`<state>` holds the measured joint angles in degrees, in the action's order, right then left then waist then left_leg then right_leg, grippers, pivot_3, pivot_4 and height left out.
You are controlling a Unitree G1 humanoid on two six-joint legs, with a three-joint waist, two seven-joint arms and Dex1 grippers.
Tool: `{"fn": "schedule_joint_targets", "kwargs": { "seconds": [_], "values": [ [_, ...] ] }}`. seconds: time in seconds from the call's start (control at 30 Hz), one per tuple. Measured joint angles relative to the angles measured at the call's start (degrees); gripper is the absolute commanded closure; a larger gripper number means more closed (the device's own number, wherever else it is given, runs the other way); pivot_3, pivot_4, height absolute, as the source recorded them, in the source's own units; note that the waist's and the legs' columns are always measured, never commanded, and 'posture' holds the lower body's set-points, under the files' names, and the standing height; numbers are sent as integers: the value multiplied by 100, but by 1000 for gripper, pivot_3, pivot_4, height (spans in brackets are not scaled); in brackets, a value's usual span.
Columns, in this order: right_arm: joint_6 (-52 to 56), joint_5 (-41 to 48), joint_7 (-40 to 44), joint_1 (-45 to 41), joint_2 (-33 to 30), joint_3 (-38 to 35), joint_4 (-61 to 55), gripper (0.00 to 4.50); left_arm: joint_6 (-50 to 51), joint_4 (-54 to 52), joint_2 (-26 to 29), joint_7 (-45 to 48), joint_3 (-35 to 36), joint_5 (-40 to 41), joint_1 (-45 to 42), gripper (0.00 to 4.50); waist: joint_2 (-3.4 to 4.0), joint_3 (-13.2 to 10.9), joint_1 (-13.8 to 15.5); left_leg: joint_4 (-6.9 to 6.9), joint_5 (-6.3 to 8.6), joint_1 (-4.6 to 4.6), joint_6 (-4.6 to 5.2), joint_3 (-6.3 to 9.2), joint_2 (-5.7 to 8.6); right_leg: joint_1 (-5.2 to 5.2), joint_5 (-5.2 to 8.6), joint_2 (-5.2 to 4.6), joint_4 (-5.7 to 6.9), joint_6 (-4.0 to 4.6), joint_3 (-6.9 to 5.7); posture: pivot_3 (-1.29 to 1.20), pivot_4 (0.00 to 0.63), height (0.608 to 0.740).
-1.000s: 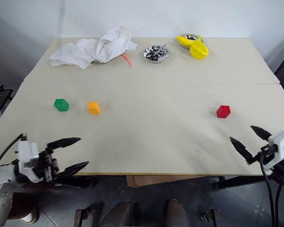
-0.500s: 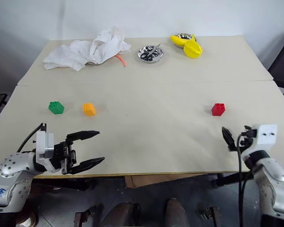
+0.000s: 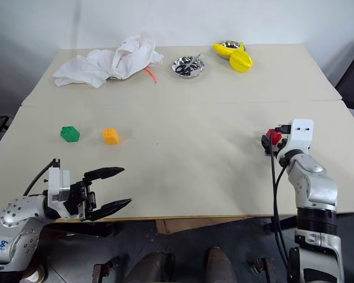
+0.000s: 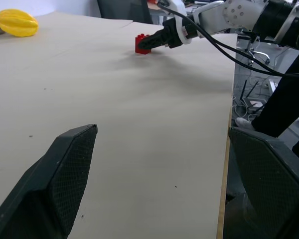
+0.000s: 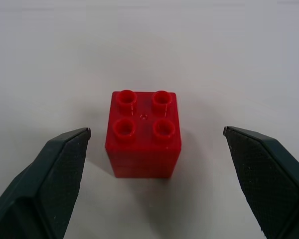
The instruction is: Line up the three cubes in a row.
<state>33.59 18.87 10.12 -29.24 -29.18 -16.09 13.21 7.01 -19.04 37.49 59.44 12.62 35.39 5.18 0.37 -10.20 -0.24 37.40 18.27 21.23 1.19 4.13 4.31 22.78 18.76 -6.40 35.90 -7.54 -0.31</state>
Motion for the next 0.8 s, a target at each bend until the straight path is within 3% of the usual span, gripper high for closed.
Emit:
{"fn": "schedule_joint_targets", "kwargs": {
  "seconds": [0.1, 0.3, 0.5, 0.67, 0.8],
  "values": [
    [-33, -56, 28, -104, 68, 7, 162, 834, -10, -76, 0, -66, 62, 0, 61, 0, 0, 0, 1, 1, 0, 0, 0, 0, 0, 0, 0, 0, 1, 0, 0, 0, 150, 740],
    [-333, -118, 238, -113, 68, 10, 300, 2866, -29, -91, -10, -169, 164, -1, 237, 0, 0, 0, 4, 2, 0, 1, 0, 0, 0, 0, 0, 0, 1, 0, 0, 0, 150, 740],
    [-737, -108, 1032, -116, -104, 40, 586, 2996, -81, -89, -50, -195, 168, -23, 243, 0, 0, 0, 2, 2, 0, 1, 0, -2, 0, 0, 0, 1, 0, 0, 0, 0, 150, 740],
    [-1992, 151, 4396, -273, -826, 881, 614, 2996, -188, 99, -2, -20, 350, -23, 336, 0, 0, 0, -46, -3, 1, -3, 0, -7, -8, -1, 0, 10, -5, 0, 0, 0, 150, 740],
    [-2985, 47, 6770, -1009, -992, 1741, 1151, 2996, -458, 528, 59, 269, 500, -105, 405, 0, -4, -2, -132, 1, 1, -5, 0, -5, -9, -6, 0, 8, -6, 0, -5, 0, 150, 740]
  ]
}}
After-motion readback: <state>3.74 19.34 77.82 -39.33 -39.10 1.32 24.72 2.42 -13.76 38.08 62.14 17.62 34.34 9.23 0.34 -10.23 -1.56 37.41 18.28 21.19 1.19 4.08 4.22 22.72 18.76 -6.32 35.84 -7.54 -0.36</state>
